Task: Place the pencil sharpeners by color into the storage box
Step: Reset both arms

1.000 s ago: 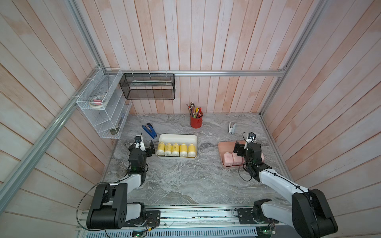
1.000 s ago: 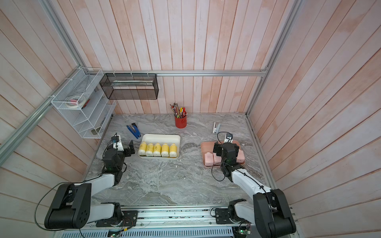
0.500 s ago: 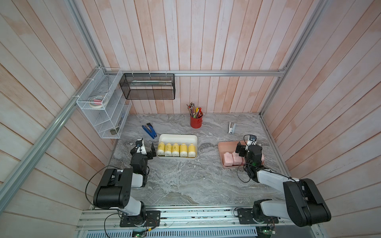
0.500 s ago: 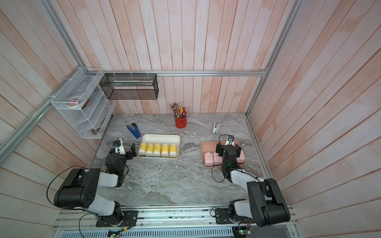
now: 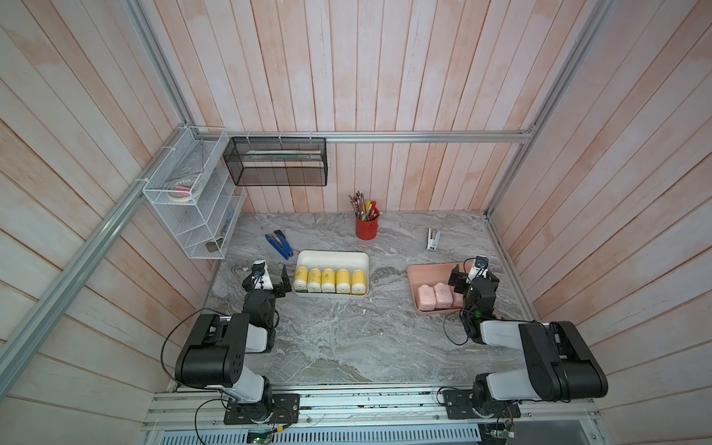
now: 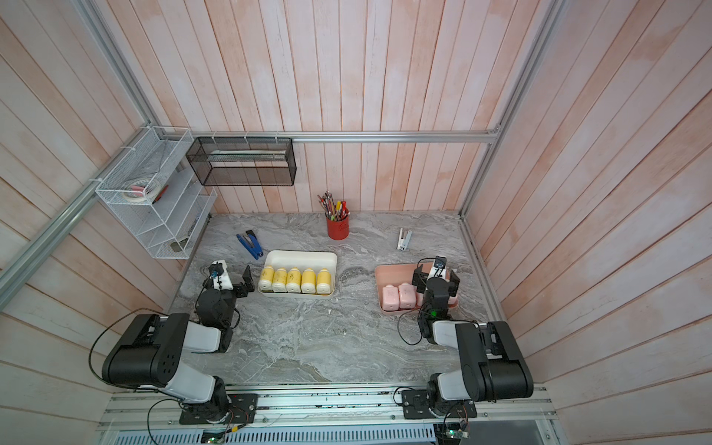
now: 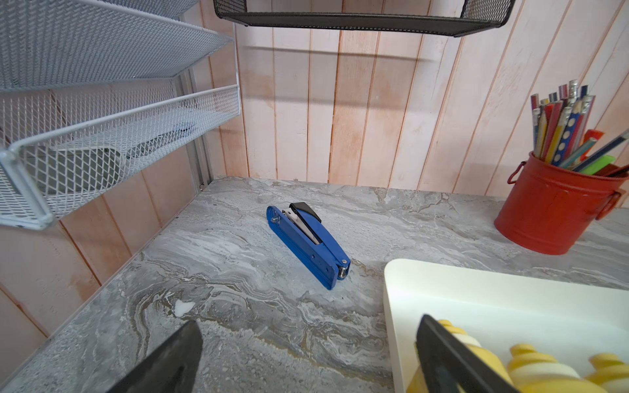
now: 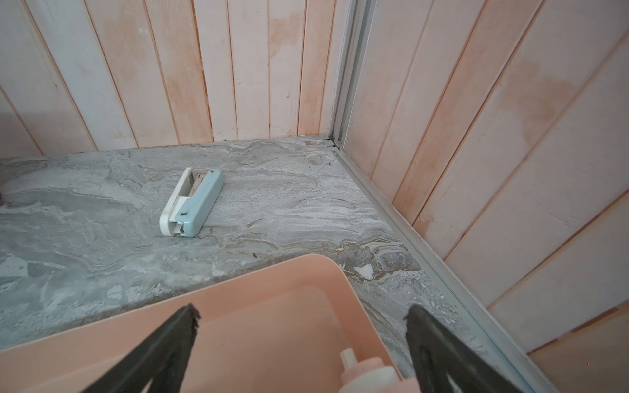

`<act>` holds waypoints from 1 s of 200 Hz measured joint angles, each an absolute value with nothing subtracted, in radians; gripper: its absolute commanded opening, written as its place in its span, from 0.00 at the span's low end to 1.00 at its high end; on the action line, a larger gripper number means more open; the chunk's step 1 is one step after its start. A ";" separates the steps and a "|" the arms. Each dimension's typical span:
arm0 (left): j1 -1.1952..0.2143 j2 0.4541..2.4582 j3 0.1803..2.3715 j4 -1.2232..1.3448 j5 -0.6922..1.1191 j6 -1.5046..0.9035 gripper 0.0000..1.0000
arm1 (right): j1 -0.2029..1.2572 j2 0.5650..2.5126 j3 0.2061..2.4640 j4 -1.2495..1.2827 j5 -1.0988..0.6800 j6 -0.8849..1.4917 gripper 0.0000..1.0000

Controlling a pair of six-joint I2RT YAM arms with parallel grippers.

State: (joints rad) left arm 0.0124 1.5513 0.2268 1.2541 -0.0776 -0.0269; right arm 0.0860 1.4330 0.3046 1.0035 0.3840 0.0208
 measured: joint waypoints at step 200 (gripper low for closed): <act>0.015 1.552 0.266 1.190 0.027 -0.010 1.00 | -0.024 1.549 0.220 1.284 0.023 0.014 0.98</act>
State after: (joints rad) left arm 0.0151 1.5524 0.2657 1.1896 0.0269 -0.0097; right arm -0.0242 1.5490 0.2199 1.2842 0.0231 0.0143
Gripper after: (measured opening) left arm 0.995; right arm 0.981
